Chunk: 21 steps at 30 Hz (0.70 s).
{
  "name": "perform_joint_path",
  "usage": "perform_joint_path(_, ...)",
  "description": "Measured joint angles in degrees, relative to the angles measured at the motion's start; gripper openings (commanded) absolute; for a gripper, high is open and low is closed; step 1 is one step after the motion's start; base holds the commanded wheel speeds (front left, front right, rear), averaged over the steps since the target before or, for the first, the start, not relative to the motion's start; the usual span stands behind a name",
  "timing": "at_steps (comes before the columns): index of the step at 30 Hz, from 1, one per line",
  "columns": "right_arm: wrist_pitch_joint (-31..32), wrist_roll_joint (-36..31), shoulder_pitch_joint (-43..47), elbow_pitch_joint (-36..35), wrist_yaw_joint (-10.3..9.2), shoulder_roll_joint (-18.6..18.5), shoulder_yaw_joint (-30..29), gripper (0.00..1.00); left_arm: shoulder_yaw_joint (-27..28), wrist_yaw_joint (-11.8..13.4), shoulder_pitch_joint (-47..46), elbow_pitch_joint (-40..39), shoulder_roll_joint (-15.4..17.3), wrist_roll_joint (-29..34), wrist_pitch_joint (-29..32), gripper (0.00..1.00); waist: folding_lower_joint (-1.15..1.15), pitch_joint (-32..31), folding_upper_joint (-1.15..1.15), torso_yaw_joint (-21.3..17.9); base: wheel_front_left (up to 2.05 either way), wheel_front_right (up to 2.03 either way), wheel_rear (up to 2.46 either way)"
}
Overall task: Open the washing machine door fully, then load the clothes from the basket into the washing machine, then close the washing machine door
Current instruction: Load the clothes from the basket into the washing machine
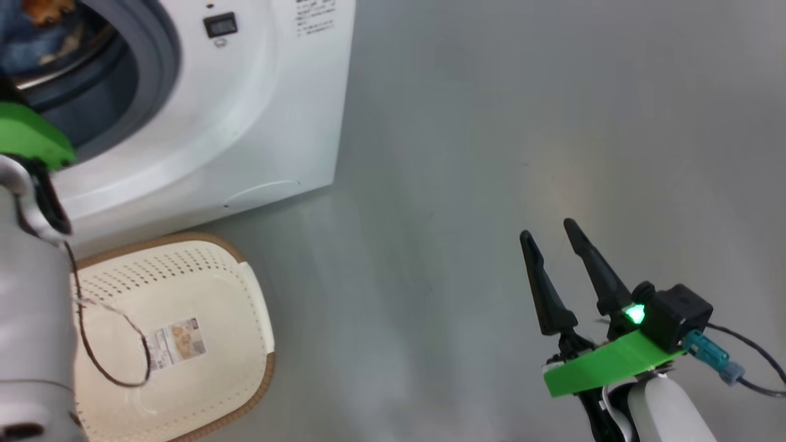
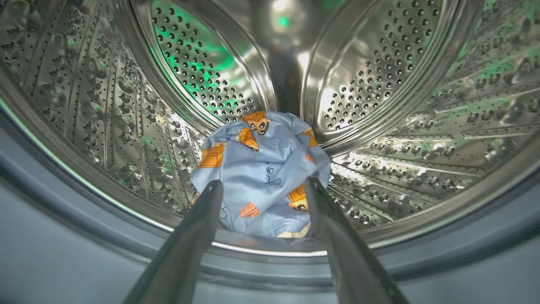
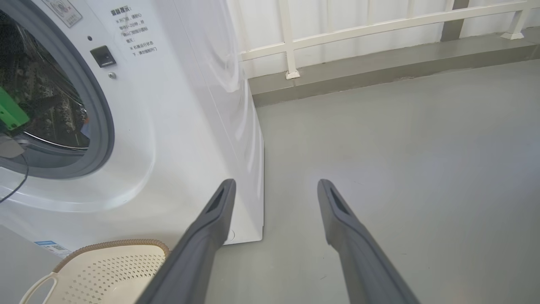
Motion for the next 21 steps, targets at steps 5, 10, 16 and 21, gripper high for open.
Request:
perform_joint_path(5,0.0,-0.9,2.0,0.5,0.0,0.0,-1.3,1.0,-0.6,-1.4,5.3,-2.8,-2.4,0.3,0.0,1.0,0.0,-2.5,0.0,1.7,0.0,0.0,0.0)
perform_joint_path(10,0.0,-1.5,3.1,0.6,0.0,-0.2,-2.8,1.0,-1.8,-2.0,10.4,-6.4,-4.9,2.2,0.0,1.0,0.0,-4.5,0.0,4.1,0.0,0.0,0.0)
perform_joint_path(16,0.0,-2.8,4.2,0.6,0.0,-0.2,-4.1,1.0,-2.8,-2.0,16.2,-11.2,-6.8,3.6,0.0,1.0,0.0,-6.7,0.0,6.9,0.0,0.0,0.0)
perform_joint_path(21,0.0,-3.4,4.4,0.8,0.0,-0.2,-5.0,1.0,-3.9,-2.5,23.4,-16.7,-8.4,3.7,0.0,1.0,0.0,-8.9,0.0,9.0,0.0,0.0,0.0)
